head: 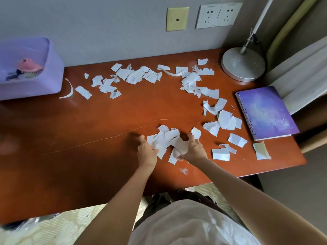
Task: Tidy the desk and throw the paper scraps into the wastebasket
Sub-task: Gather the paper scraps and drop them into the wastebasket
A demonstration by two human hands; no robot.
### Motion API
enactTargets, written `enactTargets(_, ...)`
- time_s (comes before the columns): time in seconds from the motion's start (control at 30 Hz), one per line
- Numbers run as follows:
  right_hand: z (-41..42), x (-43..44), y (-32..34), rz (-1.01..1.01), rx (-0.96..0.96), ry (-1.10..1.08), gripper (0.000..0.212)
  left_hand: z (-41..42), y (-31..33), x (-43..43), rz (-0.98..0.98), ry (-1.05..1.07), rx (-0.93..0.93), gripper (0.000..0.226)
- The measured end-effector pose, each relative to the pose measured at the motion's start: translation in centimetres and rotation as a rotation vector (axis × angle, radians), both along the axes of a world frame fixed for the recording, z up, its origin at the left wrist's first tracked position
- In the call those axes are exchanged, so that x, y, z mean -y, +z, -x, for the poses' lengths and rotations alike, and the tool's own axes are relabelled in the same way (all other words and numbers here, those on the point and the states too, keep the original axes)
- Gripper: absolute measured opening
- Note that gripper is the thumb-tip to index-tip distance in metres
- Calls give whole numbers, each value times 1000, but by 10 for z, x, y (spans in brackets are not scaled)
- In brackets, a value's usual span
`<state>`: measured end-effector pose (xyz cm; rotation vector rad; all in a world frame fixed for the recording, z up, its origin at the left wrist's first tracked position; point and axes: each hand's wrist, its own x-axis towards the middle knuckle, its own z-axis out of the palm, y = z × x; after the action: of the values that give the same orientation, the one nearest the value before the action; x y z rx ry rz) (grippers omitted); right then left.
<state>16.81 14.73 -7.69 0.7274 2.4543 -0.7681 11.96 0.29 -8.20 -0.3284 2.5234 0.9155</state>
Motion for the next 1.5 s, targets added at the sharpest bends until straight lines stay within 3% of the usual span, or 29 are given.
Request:
enactTargets(0.07, 2, 1, 1, 1, -9, 0, 85, 3, 0, 0, -7, 22, 42, 70)
enactTargets(0.17, 3, -2, 2, -65, -16, -7, 63, 6, -1, -3, 25, 18, 50, 50)
enactTargets(0.3, 3, -8, 2, -144, -26, -22, 58, 7, -2, -7, 54, -9, 39, 23)
enactTargets(0.4, 5, -9, 4, -180, -125, -14, 42, 7, -2, -8, 50, 2, 6, 22)
enactTargets(0.5, 11, -14, 8, -63, -209, -131, 23, 9, -1, -8, 23, 53, -22, 27)
enactTargets(0.53, 13, -16, 10, -21, -212, -179, 22, 9, 0, -8, 6, 67, -15, 37)
enactTargets(0.67, 20, -27, 18, 115, -207, -327, 56, 15, 3, -12, 14, -18, 27, 70)
enactTargets(0.8, 17, -38, 17, 153, -196, -376, 61, 21, 4, -16, 81, -135, 32, 54)
enactTargets(1.03, 19, -33, 18, 296, -199, -410, 60, 29, 13, -19, 63, -47, -8, 37)
enactTargets(1.13, 24, -25, 18, 318, -136, -307, 64, 30, 17, -14, 60, -20, -35, 25)
enactTargets(1.37, 45, -12, 12, 74, -25, 76, 59, 31, 26, 5, -11, 70, -74, 12)
enactTargets(1.5, 53, -8, 6, -7, -30, 115, 50, 31, 32, 12, 10, 102, -88, 14)
